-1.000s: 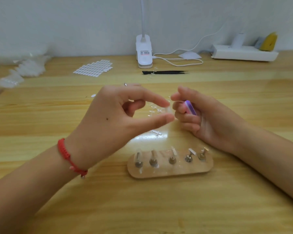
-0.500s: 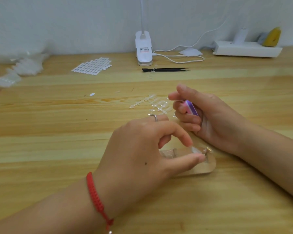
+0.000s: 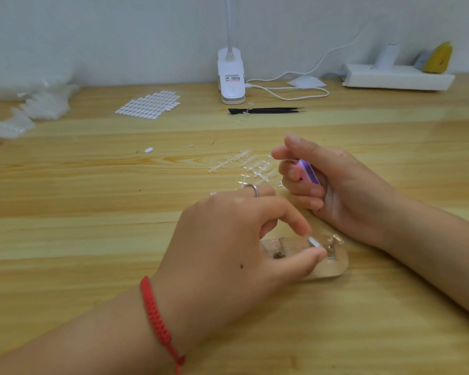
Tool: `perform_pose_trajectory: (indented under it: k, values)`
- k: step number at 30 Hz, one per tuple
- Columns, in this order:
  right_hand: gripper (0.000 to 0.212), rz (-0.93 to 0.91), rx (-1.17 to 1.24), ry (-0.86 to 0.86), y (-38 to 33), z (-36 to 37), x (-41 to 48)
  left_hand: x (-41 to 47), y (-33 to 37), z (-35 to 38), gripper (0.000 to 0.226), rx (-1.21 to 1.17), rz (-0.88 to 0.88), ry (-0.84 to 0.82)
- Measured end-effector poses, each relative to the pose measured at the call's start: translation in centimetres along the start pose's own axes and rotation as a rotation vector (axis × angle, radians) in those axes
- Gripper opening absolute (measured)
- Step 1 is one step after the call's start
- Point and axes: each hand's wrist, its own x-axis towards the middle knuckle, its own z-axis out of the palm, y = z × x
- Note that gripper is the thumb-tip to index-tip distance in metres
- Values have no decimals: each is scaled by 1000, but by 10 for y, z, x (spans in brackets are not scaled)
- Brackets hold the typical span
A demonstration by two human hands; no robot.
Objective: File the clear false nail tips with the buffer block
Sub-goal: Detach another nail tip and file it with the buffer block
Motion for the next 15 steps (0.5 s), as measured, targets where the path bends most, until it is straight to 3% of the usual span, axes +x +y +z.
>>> perform_pose_trajectory:
  k: [4, 11, 15]
  values:
    - [22, -3, -1, 9, 0, 1, 0, 0, 1, 0, 20, 126, 101, 16]
    - [22, -6, -12, 15, 1, 1, -1, 1, 3, -2, 20, 141, 117, -16]
    - [23, -3, 31, 31, -1, 2, 0, 0, 1, -9, 61, 187, 42, -176]
